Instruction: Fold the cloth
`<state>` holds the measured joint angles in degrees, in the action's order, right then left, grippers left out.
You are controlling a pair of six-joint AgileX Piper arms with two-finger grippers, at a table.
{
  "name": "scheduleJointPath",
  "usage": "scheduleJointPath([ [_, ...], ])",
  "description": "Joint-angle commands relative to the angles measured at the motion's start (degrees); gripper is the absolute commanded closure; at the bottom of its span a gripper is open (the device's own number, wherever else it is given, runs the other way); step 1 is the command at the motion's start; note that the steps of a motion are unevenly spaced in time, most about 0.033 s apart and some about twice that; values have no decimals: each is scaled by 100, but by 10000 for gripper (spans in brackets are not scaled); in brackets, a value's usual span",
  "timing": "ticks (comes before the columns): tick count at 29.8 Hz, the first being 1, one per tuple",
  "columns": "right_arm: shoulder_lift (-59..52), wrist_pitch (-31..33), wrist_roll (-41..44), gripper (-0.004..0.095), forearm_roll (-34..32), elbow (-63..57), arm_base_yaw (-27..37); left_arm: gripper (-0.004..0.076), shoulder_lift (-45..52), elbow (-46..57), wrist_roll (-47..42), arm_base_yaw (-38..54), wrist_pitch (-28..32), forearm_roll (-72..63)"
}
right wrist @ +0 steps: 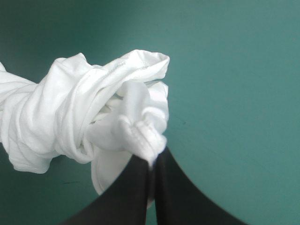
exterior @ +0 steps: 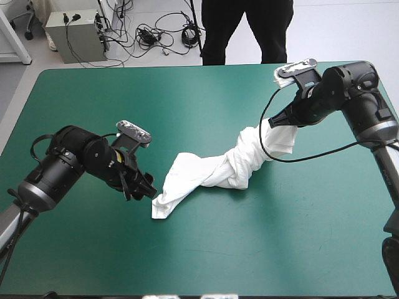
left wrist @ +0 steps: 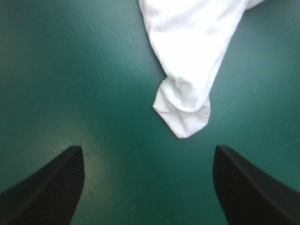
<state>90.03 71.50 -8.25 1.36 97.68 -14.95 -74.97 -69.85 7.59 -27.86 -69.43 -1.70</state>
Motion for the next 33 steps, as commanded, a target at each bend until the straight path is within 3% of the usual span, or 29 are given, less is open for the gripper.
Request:
scheduleJointPath([
  [1, -267, -106, -43, 925, -65, 194, 0, 178, 119, 301, 61, -1, 617, -162],
  [9, -267, -106, -43, 925, -65, 194, 0, 178, -667, 618, 366, -1, 1283, -425],
  [22, -267, -106, -43, 925, -54, 194, 0, 184, -1694, 618, 622, -1, 1474, -715],
  [25, -267, -117, -43, 925, -54, 194, 0, 262, -1817, 618, 702, -1, 1463, -844],
  [33, -267, -140, -58, 925, -65, 194, 0, 667, -1963, 626, 742, -1, 1463, -1168],
])
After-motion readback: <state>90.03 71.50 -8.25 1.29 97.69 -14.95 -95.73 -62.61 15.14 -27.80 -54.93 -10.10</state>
